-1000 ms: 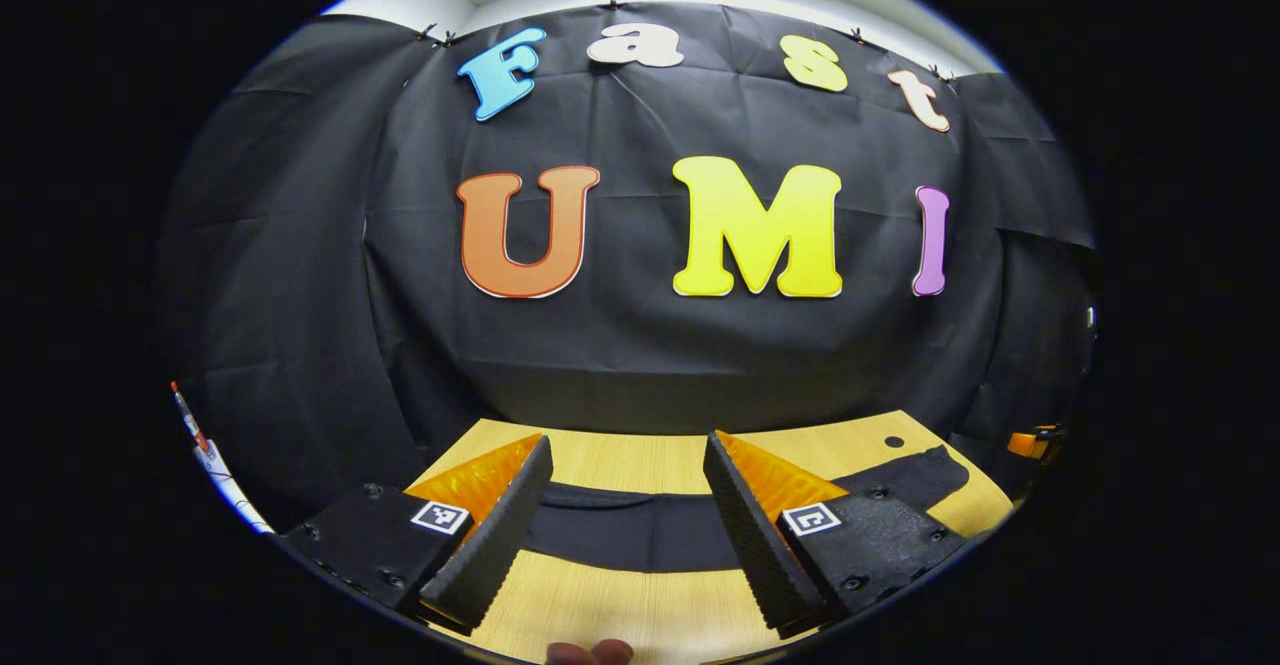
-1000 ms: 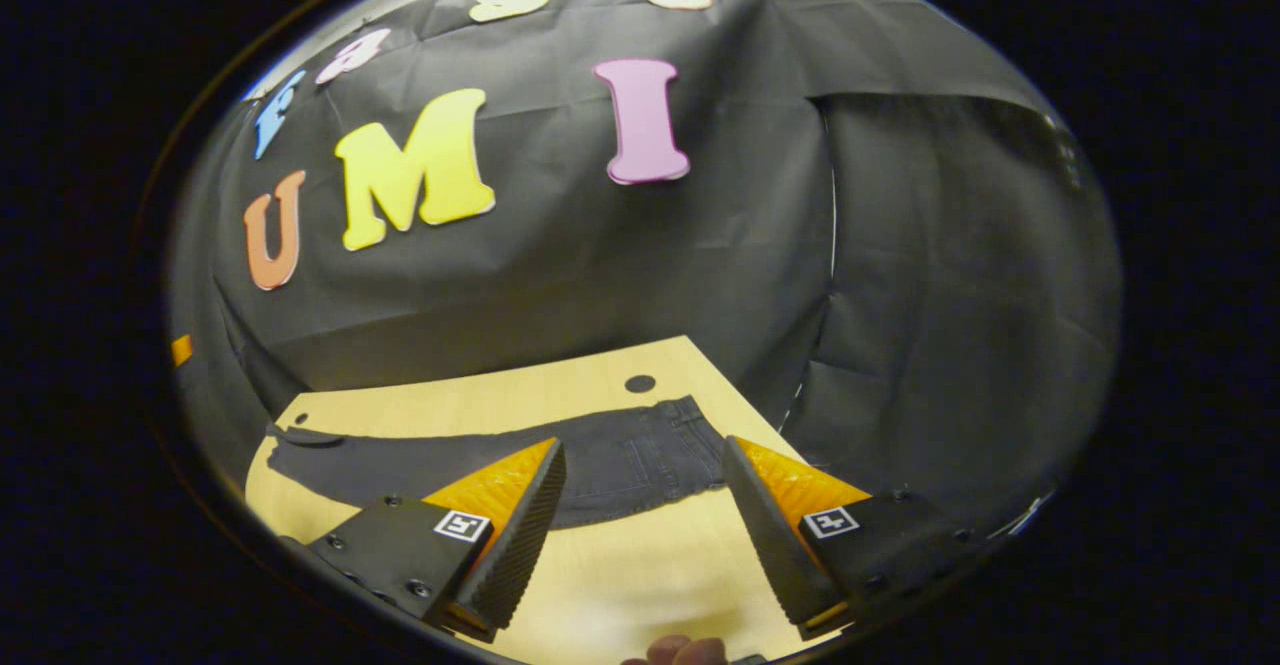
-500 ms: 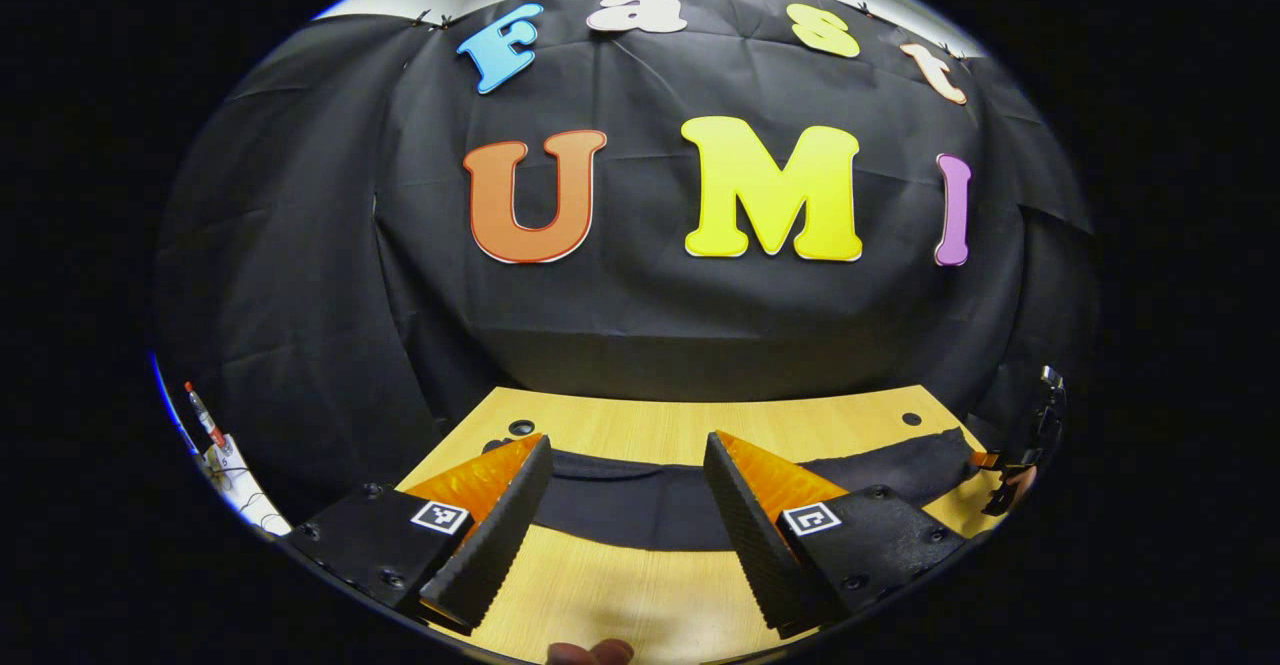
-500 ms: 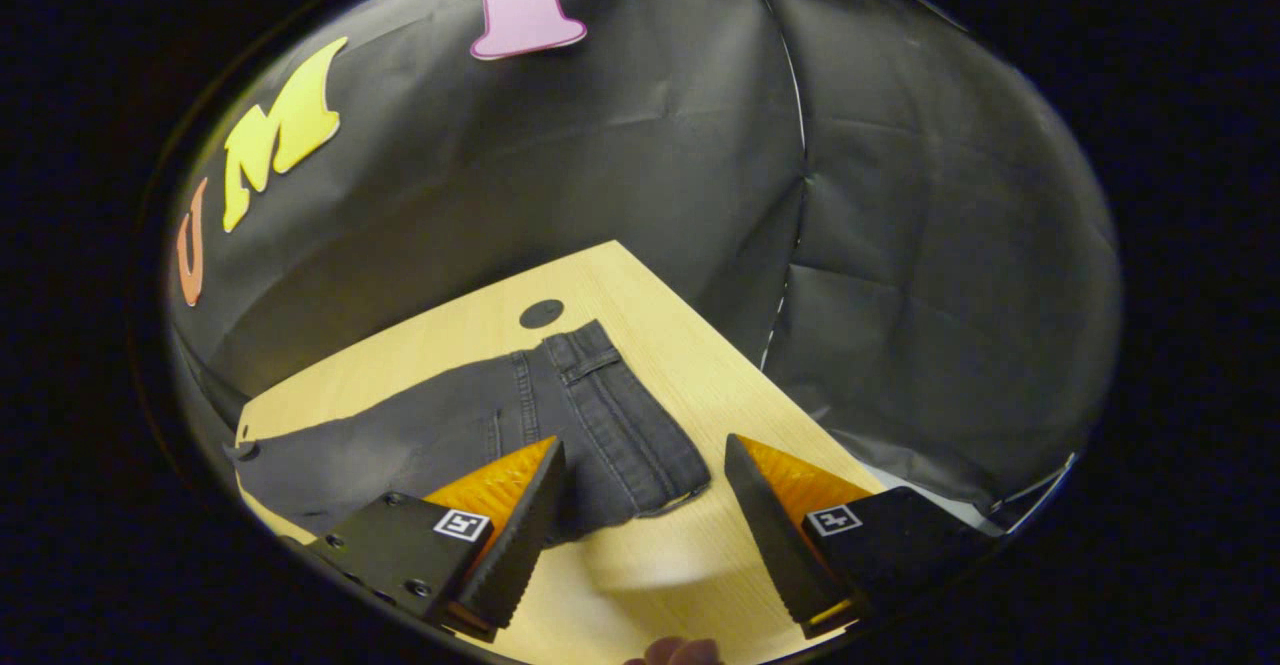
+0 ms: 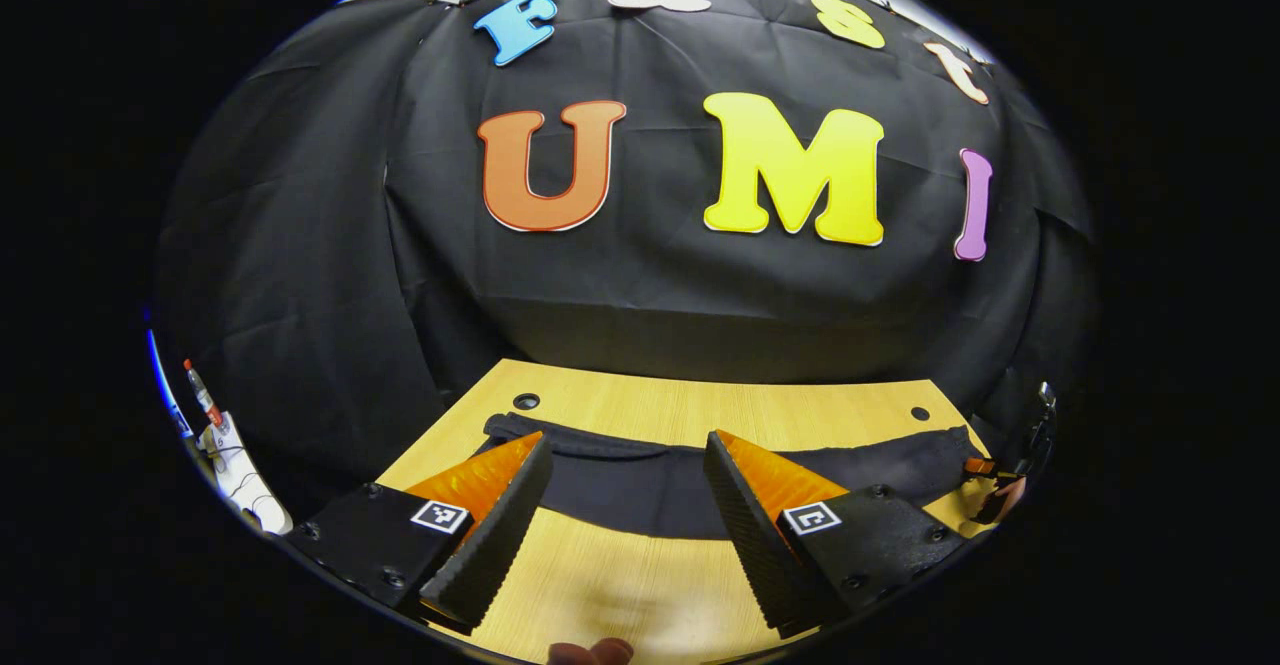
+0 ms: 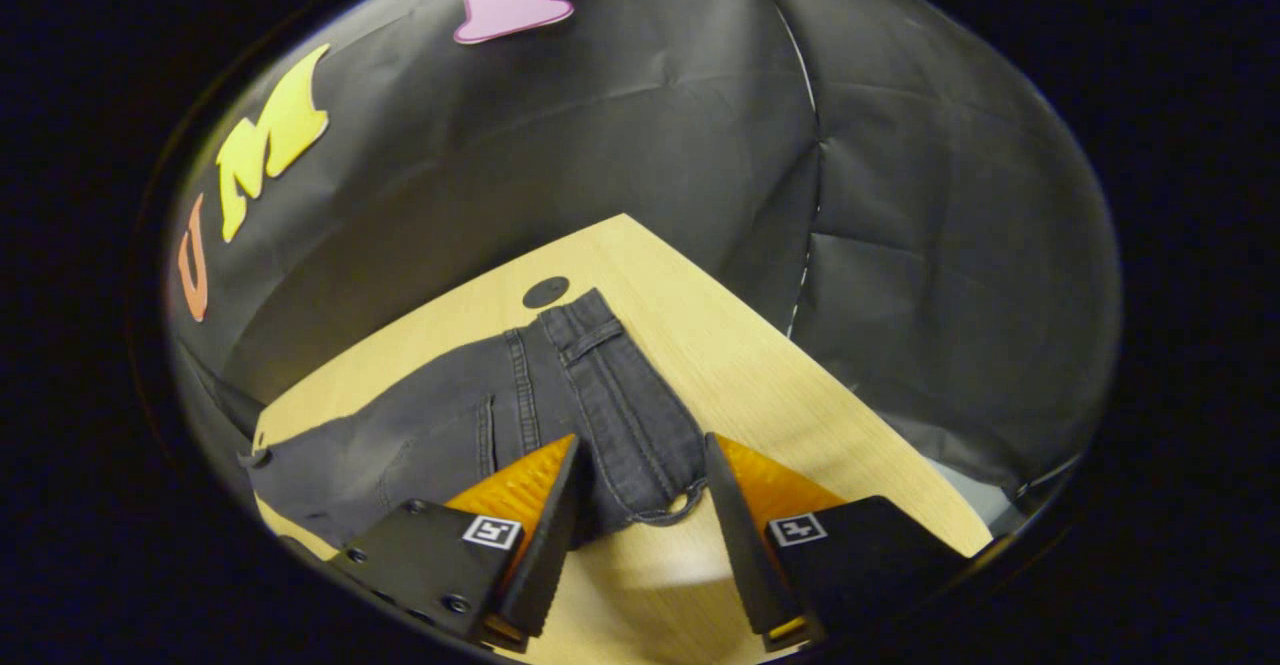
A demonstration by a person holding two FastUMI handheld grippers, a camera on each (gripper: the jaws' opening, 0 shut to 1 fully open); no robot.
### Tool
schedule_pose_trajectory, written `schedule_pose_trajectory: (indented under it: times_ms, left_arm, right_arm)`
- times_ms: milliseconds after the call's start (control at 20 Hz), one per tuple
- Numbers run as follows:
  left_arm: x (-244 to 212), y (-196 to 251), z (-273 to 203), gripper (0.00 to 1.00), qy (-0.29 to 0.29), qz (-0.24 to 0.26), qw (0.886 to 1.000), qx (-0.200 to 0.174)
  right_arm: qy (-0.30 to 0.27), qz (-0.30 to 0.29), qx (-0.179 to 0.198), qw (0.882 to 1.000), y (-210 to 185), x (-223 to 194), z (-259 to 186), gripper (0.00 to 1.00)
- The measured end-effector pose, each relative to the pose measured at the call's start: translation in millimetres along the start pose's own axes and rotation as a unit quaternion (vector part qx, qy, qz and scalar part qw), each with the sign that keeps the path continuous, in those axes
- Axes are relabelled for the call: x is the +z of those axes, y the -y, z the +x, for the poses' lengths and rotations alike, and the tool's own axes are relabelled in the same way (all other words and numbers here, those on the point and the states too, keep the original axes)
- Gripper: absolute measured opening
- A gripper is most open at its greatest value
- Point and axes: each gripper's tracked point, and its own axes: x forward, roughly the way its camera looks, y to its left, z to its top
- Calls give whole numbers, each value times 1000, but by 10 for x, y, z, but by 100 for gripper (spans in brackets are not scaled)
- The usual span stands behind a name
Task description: Grasp the waist and the cuffs of the jeans and fold them to make the two legs overlap; first hold the waist and fold one-third of the jeans toward the cuffs, then hold the cuffs and fold the remaining one-third in the same direction to finish folding.
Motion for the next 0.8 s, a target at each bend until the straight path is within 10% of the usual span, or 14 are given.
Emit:
schedule_pose_trajectory:
  times_ms: [350, 800]
  left_arm:
    - [-56, -286, -7, 98, -4, -25, 1000, 4]
    - [-35, -732, 44, 99, 27, -74, 997, -7]
  right_arm:
    - [17, 16, -36, 999, -160, 234, -311, 0]
    - [121, -109, 16, 987, -1457, 799, -1583, 3]
